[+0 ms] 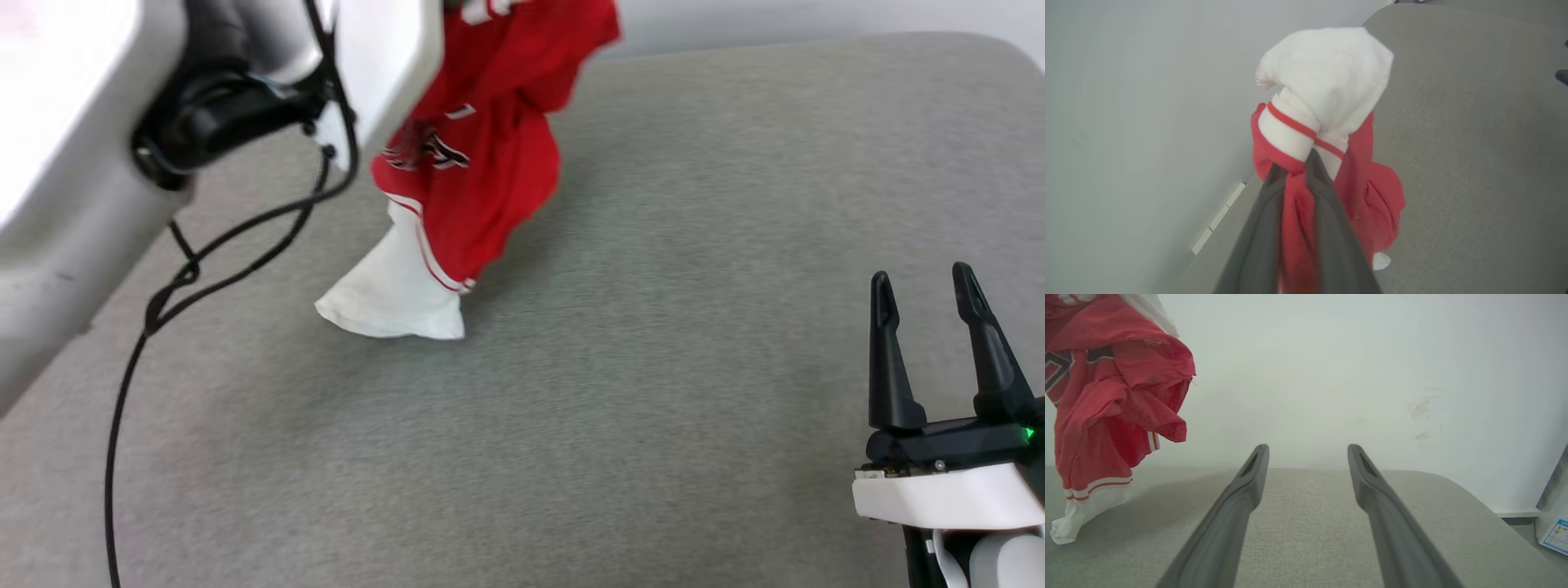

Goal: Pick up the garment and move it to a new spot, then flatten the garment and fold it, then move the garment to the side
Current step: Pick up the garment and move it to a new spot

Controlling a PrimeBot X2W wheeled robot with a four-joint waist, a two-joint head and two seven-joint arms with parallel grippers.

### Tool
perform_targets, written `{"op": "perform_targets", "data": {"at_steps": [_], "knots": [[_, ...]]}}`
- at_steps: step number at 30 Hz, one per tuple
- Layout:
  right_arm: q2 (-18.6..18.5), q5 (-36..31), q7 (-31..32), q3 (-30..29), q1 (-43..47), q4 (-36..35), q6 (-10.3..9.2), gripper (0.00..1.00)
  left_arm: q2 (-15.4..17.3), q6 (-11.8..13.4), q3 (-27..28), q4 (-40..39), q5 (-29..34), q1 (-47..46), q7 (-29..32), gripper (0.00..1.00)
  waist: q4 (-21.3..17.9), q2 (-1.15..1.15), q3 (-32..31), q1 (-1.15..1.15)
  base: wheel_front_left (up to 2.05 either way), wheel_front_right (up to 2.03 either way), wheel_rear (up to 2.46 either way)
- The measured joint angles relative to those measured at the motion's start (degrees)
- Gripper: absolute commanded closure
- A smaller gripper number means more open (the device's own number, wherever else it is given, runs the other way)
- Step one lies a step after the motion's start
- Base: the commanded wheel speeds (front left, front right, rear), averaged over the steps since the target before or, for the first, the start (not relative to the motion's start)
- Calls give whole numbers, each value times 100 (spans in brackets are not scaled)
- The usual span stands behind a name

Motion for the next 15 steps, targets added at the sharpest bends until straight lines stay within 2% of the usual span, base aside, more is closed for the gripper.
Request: {"op": "perform_targets", "data": {"at_steps": [5, 15], "knots": [[-1, 53, -1, -38, 50, 9, 0, 0, -154, -1, -289, 2, -198, -14, -148, 100, -370, 0, -35, 0, 0, 0, 0], [0, 109, -1, -31, -5, 16, 0, 0, 78, 0, -1157, 482, -174, 872, -510, 100, -601, 0, 286, 0, 0, 0, 0]]}}
